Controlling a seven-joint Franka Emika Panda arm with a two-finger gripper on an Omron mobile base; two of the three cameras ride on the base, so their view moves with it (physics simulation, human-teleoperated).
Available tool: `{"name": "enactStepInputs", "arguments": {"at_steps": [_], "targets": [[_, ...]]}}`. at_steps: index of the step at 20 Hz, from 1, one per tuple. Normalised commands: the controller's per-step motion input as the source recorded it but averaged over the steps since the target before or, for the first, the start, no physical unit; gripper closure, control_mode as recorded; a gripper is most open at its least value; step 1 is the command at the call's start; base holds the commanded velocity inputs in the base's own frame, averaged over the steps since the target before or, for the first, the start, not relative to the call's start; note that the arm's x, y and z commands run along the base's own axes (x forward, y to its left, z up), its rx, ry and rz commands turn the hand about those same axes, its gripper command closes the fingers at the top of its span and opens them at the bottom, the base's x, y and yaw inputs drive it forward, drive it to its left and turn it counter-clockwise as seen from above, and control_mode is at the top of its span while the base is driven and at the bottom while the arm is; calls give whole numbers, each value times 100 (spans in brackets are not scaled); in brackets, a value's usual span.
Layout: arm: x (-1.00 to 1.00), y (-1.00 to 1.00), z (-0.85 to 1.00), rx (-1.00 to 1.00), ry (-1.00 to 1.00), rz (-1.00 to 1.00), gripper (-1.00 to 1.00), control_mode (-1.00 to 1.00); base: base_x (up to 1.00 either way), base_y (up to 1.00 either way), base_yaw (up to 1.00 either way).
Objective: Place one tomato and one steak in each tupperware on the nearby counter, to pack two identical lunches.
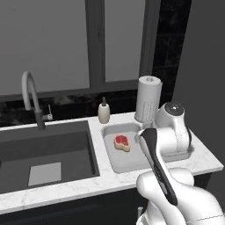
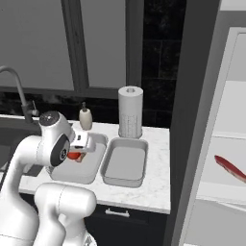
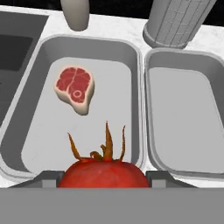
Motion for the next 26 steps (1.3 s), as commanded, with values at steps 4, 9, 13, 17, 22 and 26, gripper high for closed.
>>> {"name": "enactStepInputs", "arguments": {"at_steps": [4,9,13,17,22,26], "targets": [[42,1,-62,0,0,0,100,-100,0,0,0],[52,9,-55,0,0,0,100,-100,0,0,0],[61,13,-58,0,0,0,-100,-100,0,0,0],[41,4,-58,-1,0,0,-100,-100,0,0,0],[1,-10,-59,-2,0,0,-100,-100,0,0,0],[-3,-1,-19,0,-2,0,-100,-100,0,0,0]]}}
